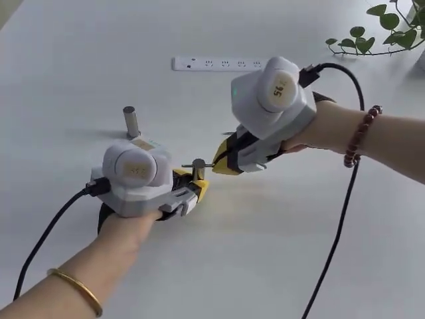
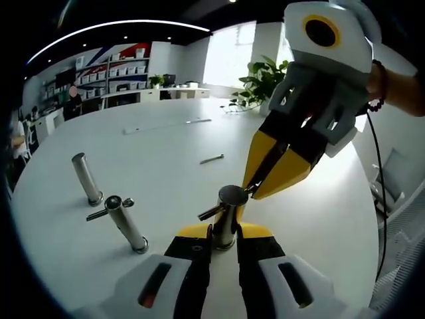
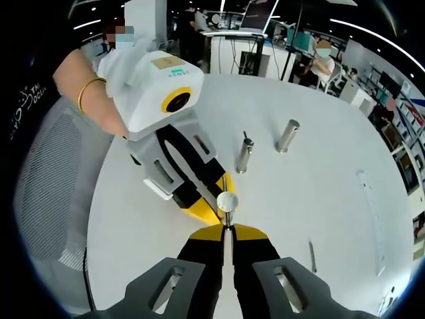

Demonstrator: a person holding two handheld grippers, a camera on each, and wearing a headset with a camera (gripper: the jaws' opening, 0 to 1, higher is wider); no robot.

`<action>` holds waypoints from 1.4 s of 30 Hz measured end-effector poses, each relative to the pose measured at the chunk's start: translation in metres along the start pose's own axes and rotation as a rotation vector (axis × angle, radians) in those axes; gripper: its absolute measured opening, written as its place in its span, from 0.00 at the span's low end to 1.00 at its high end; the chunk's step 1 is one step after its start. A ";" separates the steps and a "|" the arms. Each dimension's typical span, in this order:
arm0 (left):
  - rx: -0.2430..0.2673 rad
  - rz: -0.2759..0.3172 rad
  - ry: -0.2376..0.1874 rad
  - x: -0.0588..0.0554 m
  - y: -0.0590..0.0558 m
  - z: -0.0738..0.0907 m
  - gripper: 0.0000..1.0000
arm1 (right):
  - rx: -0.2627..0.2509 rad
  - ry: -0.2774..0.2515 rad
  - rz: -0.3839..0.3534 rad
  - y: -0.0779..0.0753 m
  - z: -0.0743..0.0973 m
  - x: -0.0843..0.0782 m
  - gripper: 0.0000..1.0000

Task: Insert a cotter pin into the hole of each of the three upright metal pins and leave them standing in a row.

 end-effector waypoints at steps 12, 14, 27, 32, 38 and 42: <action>0.006 0.021 -0.007 -0.001 0.000 0.000 0.13 | 0.004 -0.006 0.000 0.001 -0.002 0.004 0.00; 0.006 0.021 -0.006 -0.001 0.000 0.000 0.13 | 0.004 -0.006 -0.001 0.002 -0.002 0.004 0.00; 0.017 -0.004 0.020 -0.004 0.002 0.001 0.22 | 0.000 -0.009 -0.020 0.005 -0.003 0.002 0.08; 0.026 -0.012 0.027 -0.004 0.003 0.007 0.25 | -0.006 -0.053 -0.079 0.005 -0.004 0.006 0.15; 0.016 -0.062 0.026 -0.002 0.000 0.017 0.29 | -0.009 -0.092 -0.108 0.005 -0.007 0.015 0.18; 0.013 -0.081 0.027 -0.002 0.001 0.022 0.31 | -0.002 -0.096 -0.112 0.007 -0.011 0.018 0.16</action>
Point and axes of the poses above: the centre of the closed fingertips' face, and the gripper's own axes: z roughly backward along the fingers, y roughly to its left, x roughly out of its top, the point moved 5 cm from there along z, roughly backward along the fingers
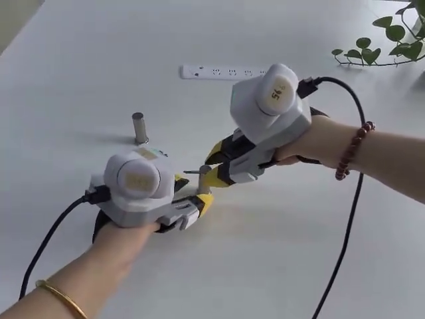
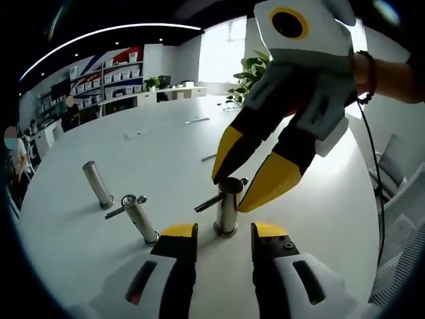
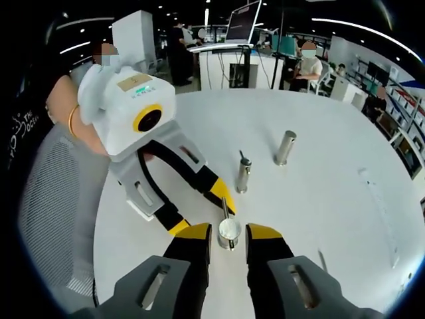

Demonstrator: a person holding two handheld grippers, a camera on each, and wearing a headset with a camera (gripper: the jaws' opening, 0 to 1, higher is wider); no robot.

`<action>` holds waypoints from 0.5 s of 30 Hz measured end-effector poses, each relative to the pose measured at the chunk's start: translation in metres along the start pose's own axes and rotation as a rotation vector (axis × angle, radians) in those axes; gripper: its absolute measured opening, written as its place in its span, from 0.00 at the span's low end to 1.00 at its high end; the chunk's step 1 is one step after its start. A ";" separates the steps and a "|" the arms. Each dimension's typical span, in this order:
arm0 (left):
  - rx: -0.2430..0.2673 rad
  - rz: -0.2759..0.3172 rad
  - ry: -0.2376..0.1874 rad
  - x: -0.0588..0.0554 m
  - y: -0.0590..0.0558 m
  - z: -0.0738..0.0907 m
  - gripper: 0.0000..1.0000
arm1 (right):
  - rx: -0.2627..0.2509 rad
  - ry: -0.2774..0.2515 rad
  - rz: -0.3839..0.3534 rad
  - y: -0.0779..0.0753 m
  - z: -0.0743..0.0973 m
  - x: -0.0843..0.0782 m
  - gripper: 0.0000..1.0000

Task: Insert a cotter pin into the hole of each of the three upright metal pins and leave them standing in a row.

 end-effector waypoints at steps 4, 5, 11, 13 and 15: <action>0.000 0.004 0.000 0.000 0.001 0.005 0.33 | 0.001 -0.005 -0.008 0.001 -0.005 0.002 0.15; 0.001 0.007 0.001 0.000 0.001 0.006 0.33 | 0.005 -0.005 -0.008 0.000 -0.006 0.002 0.15; 0.002 0.035 -0.007 0.001 0.002 0.013 0.34 | 0.006 0.004 0.002 0.000 -0.008 0.003 0.12; 0.004 0.033 -0.016 0.003 0.001 0.016 0.35 | 0.003 0.006 0.008 -0.001 -0.010 0.002 0.11; 0.004 0.034 -0.020 0.003 0.000 0.019 0.35 | 0.001 0.009 0.009 -0.002 -0.011 0.000 0.10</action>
Point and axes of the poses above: the centre of the closed fingertips' face, and the gripper's own axes: z roughly backward along the fingers, y roughly to its left, x roughly out of its top, the point moved 5 cm from there along z, roughly backward along the fingers
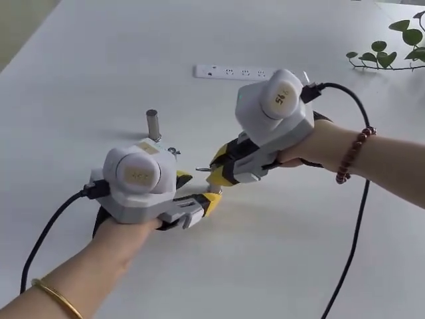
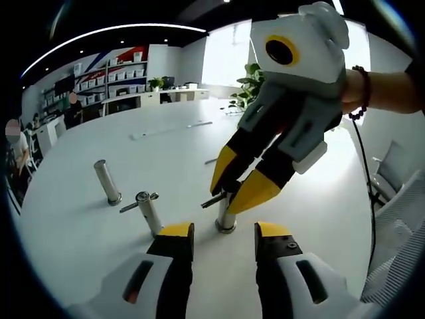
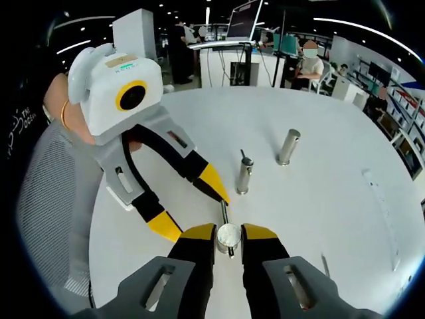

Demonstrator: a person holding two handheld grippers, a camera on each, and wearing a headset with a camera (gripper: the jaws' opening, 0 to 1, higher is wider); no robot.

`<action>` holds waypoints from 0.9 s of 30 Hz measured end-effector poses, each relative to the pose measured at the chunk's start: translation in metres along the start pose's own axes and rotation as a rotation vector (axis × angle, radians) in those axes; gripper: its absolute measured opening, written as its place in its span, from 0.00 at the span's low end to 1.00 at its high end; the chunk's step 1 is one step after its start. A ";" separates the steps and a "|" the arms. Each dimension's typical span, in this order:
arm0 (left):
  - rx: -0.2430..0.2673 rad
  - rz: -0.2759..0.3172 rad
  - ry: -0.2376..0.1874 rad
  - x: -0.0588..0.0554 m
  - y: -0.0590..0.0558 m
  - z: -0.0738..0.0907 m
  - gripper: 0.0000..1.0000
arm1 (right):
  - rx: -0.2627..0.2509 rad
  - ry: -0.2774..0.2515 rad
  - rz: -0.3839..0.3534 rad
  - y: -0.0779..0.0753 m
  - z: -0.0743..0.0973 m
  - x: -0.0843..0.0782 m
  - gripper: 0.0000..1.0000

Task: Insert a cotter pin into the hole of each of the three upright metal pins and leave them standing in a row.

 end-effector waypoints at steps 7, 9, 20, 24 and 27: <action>0.006 -0.011 -0.012 0.001 -0.003 0.013 0.36 | 0.003 -0.003 -0.009 -0.001 0.000 -0.001 0.09; 0.006 -0.018 -0.013 0.000 -0.003 0.016 0.36 | 0.003 -0.003 -0.015 -0.001 0.000 -0.001 0.09; -0.004 0.016 -0.067 0.011 -0.001 0.027 0.40 | 0.012 -0.002 -0.008 -0.001 -0.001 -0.001 0.08; -0.004 0.017 -0.073 0.014 0.000 0.032 0.44 | 0.017 -0.003 -0.009 -0.003 -0.001 -0.001 0.08; 0.008 -0.003 -0.065 0.014 0.001 0.038 0.45 | 0.011 -0.001 0.005 -0.004 -0.001 0.000 0.08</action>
Point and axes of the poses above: the centre of the closed fingertips' face, and the gripper's own axes: z roughly backward along the fingers, y roughly to its left, x roughly out of its top, the point moved 5 cm from there along z, roughly backward along the fingers
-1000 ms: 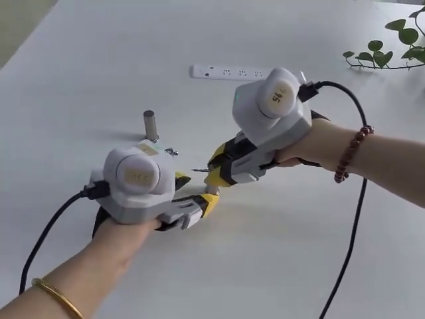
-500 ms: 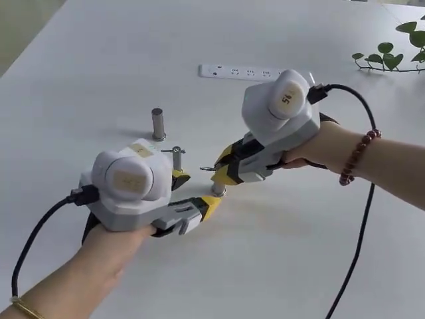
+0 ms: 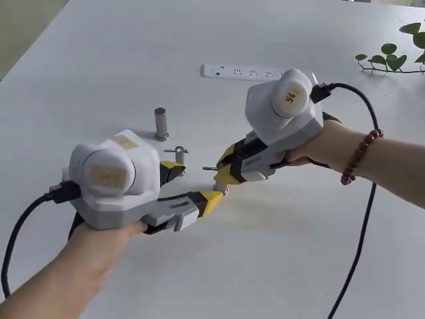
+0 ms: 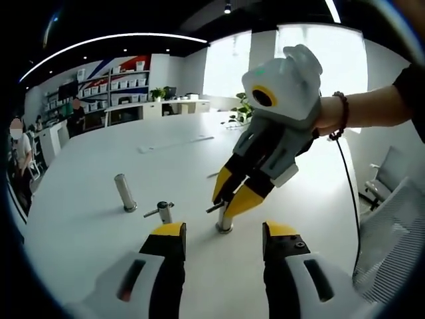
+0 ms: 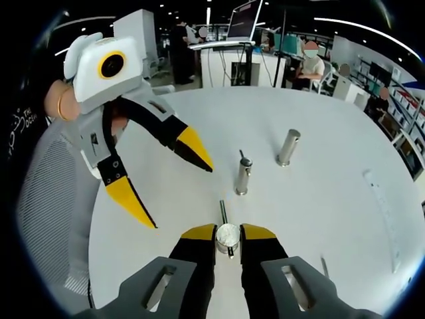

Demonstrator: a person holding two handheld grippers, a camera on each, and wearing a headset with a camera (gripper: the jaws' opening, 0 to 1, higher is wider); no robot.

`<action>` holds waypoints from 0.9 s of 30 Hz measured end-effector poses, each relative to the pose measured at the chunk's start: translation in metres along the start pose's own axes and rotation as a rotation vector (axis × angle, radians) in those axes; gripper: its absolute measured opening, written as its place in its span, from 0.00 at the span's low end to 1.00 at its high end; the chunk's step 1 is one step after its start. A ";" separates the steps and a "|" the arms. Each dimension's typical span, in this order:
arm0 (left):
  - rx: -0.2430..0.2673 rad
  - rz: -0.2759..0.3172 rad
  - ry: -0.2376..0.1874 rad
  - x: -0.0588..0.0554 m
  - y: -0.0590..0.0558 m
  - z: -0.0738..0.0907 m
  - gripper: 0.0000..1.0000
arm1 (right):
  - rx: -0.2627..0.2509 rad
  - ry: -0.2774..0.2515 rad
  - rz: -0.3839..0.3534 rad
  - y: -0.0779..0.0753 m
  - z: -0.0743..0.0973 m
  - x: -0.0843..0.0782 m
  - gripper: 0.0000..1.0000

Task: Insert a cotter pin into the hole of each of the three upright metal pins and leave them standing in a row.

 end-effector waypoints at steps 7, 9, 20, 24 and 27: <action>0.015 -0.049 0.039 -0.001 0.003 0.015 0.50 | 0.003 0.000 0.009 -0.004 -0.001 0.002 0.08; 0.019 -0.054 0.037 0.000 0.005 0.018 0.51 | 0.001 -0.001 0.006 -0.006 -0.001 0.002 0.08; 0.058 -0.028 -0.002 -0.001 0.015 0.028 0.53 | -0.006 0.005 0.005 -0.016 -0.003 0.003 0.08; 0.068 -0.022 -0.008 0.000 0.016 0.031 0.53 | -0.004 0.001 0.006 -0.017 -0.004 0.006 0.08; 0.070 -0.022 -0.014 0.000 0.018 0.032 0.53 | -0.003 0.006 0.007 -0.022 -0.005 0.006 0.08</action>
Point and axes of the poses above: the centre of the closed fingertips' face, and the gripper's own axes: z roughly backward along the fingers, y roughly to its left, x roughly out of its top, the point moved 5 cm from there along z, roughly backward along the fingers
